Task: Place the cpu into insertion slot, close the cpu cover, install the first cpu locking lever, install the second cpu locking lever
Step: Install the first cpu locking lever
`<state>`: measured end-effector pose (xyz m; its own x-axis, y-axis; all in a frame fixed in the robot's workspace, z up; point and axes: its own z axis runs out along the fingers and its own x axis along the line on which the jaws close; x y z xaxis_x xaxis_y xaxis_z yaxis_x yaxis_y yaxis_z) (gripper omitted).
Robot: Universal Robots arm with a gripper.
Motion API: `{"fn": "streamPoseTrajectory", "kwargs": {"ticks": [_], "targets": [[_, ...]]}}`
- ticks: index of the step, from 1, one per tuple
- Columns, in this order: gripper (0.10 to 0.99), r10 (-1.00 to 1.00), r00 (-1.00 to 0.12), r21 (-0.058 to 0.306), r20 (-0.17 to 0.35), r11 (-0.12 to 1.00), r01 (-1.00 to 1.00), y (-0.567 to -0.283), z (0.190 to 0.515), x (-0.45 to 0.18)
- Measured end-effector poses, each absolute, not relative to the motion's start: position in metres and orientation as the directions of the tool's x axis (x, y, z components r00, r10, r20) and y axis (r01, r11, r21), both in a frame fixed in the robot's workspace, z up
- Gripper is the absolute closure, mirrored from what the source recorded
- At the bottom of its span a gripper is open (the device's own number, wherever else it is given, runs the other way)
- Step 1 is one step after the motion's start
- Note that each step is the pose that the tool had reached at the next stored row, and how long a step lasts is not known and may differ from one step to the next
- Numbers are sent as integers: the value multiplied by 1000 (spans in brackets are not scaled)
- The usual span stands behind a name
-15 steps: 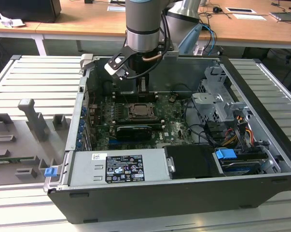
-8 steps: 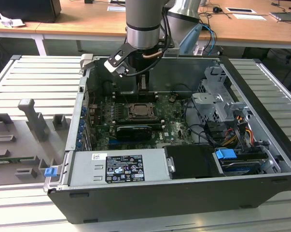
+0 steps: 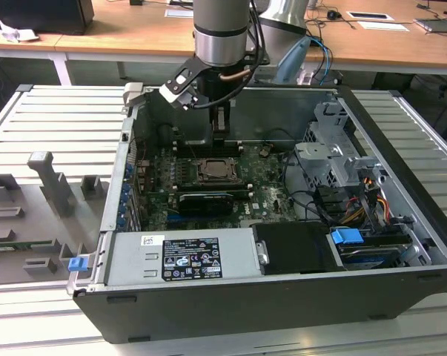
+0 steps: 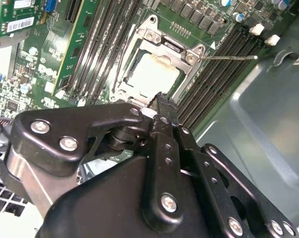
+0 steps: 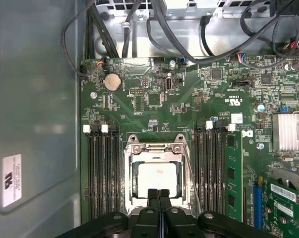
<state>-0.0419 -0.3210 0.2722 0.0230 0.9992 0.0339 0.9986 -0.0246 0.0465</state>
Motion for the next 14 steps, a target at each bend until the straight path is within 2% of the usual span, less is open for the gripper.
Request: {"fn": "streamPoseTrajectory", "kwargs": {"ticks": [5,14], "targets": [[980,999,21,47,34,-23,999,-321,278,-42],[980,986,-164,47,34,163,986,-321,278,-42]]}}
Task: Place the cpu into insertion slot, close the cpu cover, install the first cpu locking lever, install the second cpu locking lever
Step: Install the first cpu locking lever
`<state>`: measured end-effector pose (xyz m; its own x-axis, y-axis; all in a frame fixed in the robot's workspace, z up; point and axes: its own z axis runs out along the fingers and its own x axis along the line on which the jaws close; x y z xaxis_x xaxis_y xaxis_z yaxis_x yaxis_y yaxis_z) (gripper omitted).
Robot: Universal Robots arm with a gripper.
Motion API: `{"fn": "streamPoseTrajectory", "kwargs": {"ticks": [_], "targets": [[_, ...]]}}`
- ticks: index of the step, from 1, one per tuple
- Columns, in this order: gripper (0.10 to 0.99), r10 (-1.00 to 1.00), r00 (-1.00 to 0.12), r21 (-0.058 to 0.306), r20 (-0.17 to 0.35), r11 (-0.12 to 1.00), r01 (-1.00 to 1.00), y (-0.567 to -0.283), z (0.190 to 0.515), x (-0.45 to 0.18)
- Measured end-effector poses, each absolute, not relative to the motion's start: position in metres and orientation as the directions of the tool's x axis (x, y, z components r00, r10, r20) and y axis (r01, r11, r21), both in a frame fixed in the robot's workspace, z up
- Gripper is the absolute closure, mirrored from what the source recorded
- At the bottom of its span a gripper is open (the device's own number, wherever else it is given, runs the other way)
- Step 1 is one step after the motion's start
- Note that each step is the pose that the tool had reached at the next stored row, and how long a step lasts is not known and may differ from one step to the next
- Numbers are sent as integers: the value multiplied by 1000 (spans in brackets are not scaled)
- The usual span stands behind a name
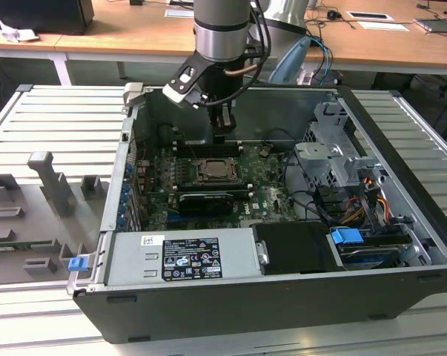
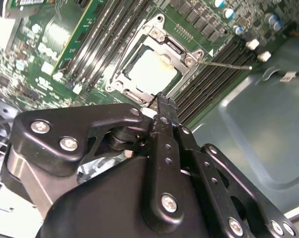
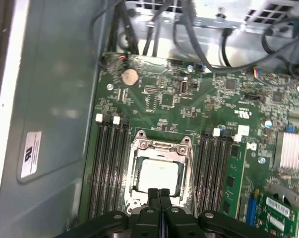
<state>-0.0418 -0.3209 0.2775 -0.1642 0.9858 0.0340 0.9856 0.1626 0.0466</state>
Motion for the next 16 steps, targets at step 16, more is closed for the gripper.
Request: {"fn": "streamPoseTrajectory", "kwargs": {"ticks": [16], "targets": [[980,928,-371,46,33,369,928,-321,277,-42]]}}
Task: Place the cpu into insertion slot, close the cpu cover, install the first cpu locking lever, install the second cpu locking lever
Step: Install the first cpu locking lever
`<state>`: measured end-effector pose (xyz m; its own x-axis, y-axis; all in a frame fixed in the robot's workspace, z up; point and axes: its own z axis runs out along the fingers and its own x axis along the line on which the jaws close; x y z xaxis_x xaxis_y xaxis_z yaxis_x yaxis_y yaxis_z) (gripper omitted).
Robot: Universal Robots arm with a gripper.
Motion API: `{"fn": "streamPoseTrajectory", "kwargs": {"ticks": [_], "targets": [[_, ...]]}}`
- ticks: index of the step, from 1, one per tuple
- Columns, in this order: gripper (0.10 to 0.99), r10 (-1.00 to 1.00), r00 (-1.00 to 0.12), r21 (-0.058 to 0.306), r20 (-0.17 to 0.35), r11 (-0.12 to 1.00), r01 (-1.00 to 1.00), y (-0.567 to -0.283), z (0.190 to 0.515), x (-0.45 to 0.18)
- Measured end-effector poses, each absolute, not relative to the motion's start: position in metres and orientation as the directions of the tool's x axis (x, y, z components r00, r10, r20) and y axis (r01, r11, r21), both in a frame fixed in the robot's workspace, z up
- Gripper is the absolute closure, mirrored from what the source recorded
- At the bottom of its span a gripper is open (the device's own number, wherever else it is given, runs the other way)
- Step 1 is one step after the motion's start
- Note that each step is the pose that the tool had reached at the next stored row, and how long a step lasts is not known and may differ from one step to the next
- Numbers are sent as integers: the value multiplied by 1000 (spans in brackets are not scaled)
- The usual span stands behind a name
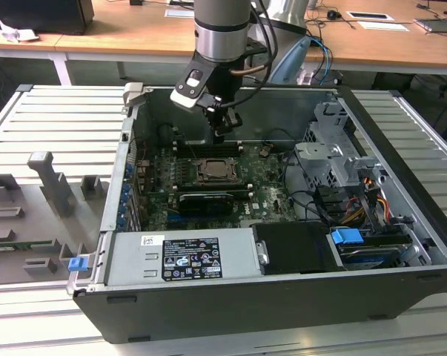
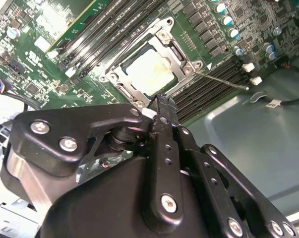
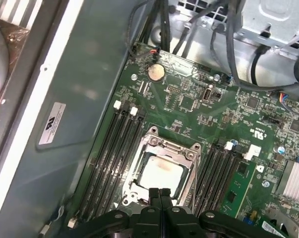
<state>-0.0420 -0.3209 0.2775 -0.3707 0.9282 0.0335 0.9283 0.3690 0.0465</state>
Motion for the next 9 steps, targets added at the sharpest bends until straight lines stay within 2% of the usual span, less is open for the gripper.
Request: {"fn": "streamPoseTrajectory", "kwargs": {"ticks": [9], "targets": [[980,893,-448,46,33,446,894,-321,277,-42]]}}
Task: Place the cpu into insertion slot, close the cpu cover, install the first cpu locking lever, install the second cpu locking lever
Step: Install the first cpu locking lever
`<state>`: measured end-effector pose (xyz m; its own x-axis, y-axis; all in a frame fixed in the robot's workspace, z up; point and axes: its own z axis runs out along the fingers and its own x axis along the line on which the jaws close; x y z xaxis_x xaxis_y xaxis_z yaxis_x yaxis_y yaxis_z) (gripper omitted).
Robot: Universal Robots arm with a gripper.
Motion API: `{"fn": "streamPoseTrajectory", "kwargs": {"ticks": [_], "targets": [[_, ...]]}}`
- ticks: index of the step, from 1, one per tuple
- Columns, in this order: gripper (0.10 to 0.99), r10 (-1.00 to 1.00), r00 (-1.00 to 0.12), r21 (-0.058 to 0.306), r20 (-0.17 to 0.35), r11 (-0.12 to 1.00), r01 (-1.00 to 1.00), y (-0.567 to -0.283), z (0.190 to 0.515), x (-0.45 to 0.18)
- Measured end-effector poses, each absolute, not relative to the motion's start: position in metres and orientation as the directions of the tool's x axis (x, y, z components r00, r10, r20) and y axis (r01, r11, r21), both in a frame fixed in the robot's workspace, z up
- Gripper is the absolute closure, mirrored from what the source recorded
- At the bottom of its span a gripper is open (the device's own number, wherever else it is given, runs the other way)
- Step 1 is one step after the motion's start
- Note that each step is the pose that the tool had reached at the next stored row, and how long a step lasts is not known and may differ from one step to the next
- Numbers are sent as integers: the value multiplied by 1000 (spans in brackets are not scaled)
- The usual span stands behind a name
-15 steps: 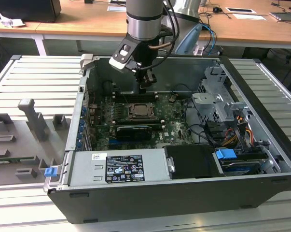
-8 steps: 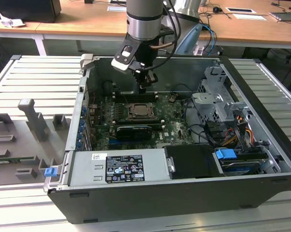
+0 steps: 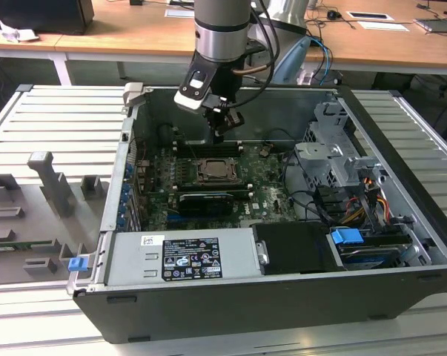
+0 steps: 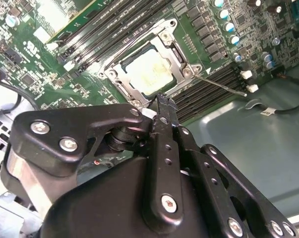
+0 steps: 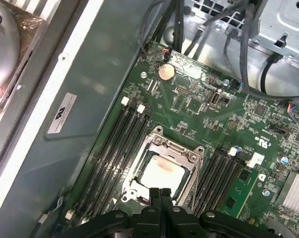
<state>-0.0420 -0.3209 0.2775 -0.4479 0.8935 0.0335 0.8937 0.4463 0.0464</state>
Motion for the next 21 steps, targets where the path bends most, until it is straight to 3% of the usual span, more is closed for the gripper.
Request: {"fn": "streamPoseTrajectory", "kwargs": {"ticks": [21], "targets": [[980,742,-670,46,33,669,742,-321,277,-42]]}}
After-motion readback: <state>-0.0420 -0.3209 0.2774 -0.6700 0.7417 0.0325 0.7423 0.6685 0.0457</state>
